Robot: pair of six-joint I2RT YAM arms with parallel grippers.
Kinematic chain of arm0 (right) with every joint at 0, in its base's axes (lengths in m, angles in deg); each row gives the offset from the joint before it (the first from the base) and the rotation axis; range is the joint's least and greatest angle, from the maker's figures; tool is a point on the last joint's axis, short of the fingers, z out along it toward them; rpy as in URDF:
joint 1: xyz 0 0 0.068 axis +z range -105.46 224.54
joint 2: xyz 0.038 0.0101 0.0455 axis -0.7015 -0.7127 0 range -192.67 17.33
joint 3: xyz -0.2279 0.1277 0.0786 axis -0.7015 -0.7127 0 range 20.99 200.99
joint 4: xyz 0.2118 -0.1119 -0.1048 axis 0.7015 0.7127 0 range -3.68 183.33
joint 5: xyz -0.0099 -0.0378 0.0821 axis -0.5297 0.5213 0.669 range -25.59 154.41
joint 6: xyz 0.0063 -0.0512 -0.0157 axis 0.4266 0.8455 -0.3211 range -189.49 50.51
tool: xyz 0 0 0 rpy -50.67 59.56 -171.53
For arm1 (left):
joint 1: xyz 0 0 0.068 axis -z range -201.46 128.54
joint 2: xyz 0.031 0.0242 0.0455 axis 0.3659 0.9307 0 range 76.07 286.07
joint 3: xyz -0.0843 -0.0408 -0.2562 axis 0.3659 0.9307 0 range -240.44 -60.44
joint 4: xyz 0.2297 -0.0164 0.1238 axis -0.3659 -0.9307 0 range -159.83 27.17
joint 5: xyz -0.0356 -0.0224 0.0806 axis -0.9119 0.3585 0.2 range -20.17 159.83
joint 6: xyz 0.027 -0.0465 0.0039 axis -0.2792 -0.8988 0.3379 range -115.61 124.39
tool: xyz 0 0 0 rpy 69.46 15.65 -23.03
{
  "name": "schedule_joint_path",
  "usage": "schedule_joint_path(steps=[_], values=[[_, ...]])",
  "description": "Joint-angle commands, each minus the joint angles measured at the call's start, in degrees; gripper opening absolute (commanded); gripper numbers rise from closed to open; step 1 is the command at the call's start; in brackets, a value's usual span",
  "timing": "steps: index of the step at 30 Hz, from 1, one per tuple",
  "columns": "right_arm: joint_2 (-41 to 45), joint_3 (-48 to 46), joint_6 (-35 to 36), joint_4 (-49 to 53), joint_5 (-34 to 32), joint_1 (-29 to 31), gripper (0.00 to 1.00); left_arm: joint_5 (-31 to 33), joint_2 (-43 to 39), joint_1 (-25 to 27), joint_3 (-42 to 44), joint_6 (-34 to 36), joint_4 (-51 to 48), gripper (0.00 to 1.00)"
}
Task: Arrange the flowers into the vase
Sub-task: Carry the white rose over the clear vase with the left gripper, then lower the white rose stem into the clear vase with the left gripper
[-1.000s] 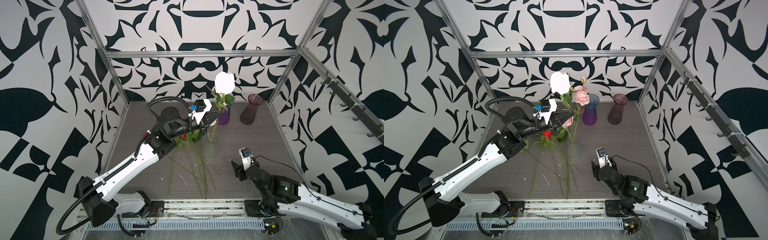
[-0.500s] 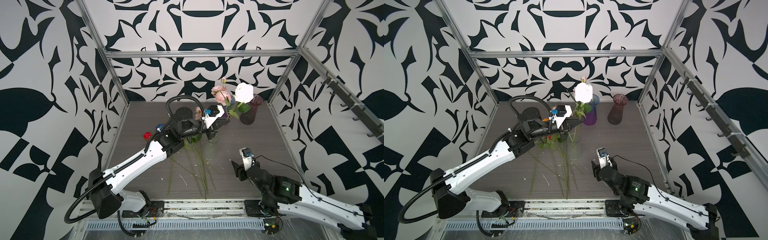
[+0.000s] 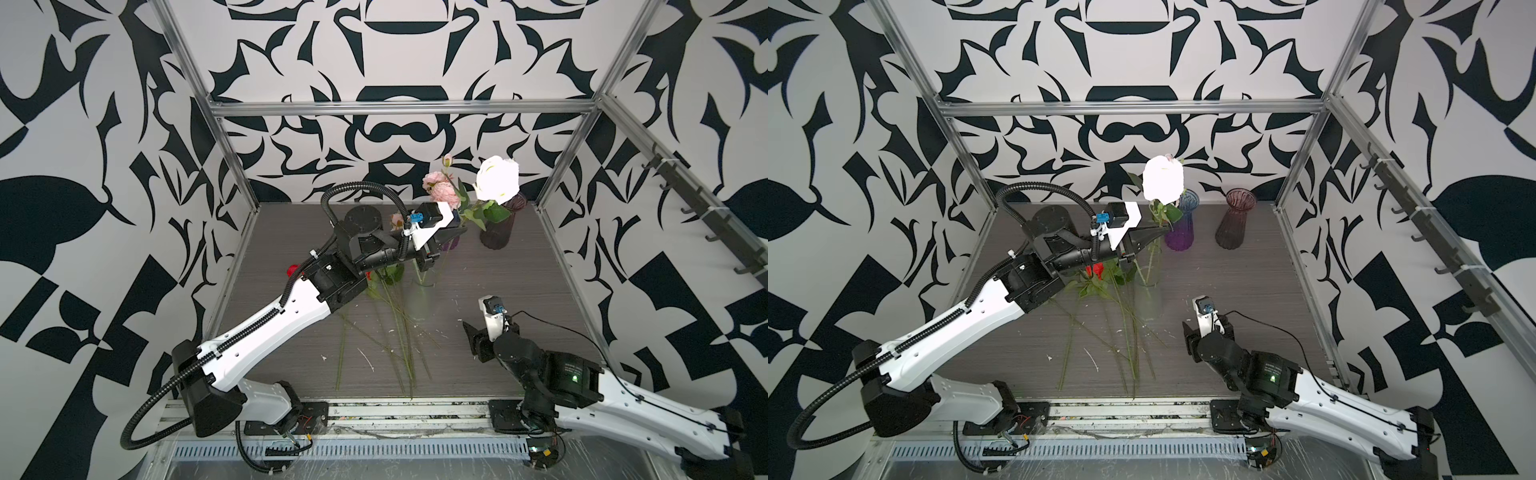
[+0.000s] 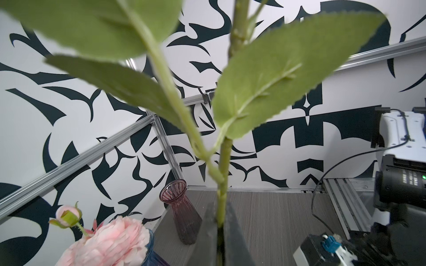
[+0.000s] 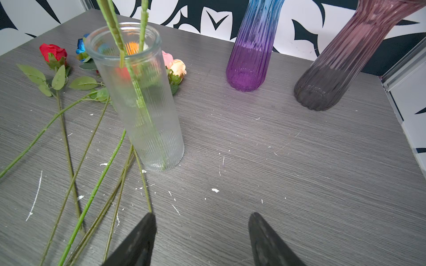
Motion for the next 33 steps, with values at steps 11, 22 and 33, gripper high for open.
schedule_joint_path(steps=[11, 22, 33], values=[[-0.4, 0.3, 0.9, -1.6, -0.5, -0.1, 0.68, 2.4, -2.6, 0.1, -0.1, 3.6, -1.5, 0.00], [-0.3, 0.1, 0.8, -1.7, -0.6, -0.1, 0.68, 2.9, -3.7, 0.0, 1.0, 3.7, -1.6, 0.00], [-0.1, 0.2, 0.7, -1.5, -0.7, -0.1, 0.68, 2.9, -4.0, 0.1, 3.7, 1.8, -0.2, 0.00]])
